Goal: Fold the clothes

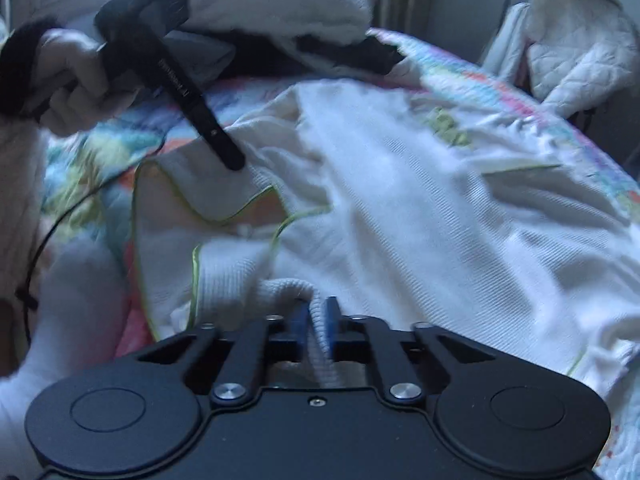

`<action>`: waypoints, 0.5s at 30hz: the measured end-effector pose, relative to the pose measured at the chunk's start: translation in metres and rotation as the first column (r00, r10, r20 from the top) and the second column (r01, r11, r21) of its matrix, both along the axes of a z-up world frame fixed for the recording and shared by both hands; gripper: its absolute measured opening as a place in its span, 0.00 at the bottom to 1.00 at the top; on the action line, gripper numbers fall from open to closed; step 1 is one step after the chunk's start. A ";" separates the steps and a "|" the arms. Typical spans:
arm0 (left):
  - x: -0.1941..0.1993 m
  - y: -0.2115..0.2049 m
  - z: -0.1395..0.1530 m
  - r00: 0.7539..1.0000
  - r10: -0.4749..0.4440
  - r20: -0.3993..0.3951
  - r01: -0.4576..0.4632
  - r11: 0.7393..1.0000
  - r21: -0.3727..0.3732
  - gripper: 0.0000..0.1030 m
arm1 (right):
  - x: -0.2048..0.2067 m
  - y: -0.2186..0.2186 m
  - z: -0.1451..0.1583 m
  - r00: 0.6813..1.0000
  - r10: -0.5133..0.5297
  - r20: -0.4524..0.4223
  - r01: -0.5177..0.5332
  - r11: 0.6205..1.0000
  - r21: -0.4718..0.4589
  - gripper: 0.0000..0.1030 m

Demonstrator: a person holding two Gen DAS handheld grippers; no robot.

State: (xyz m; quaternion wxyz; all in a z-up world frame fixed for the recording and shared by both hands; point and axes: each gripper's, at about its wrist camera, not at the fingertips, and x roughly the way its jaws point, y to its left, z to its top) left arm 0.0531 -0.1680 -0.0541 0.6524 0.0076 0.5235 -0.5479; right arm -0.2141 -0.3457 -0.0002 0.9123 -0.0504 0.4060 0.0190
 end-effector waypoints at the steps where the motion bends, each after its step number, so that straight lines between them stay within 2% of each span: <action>1: 0.002 -0.003 0.007 1.000 0.014 -0.001 -0.014 0.999 -0.029 0.13 | 0.000 -0.008 0.008 0.999 -0.027 0.022 0.027 1.000 0.012 0.03; 4: 0.017 -0.020 0.030 0.999 0.039 0.002 -0.039 0.995 -0.091 0.12 | 0.002 -0.043 0.036 0.993 -0.101 0.064 0.096 0.993 0.073 0.02; 7: 0.040 -0.056 0.056 0.999 0.032 0.014 -0.030 0.991 -0.130 0.12 | 0.008 -0.084 0.061 0.986 -0.142 0.085 0.133 0.986 0.103 0.02; 12: 0.081 -0.145 0.101 0.998 -0.020 0.057 0.030 0.982 -0.189 0.12 | 0.026 -0.161 0.089 0.973 -0.200 0.115 0.185 0.975 0.125 0.02; 15: 0.107 -0.208 0.115 0.997 -0.038 0.069 0.053 0.974 -0.222 0.12 | 0.042 -0.213 0.100 0.962 -0.241 0.129 0.223 0.965 0.135 0.02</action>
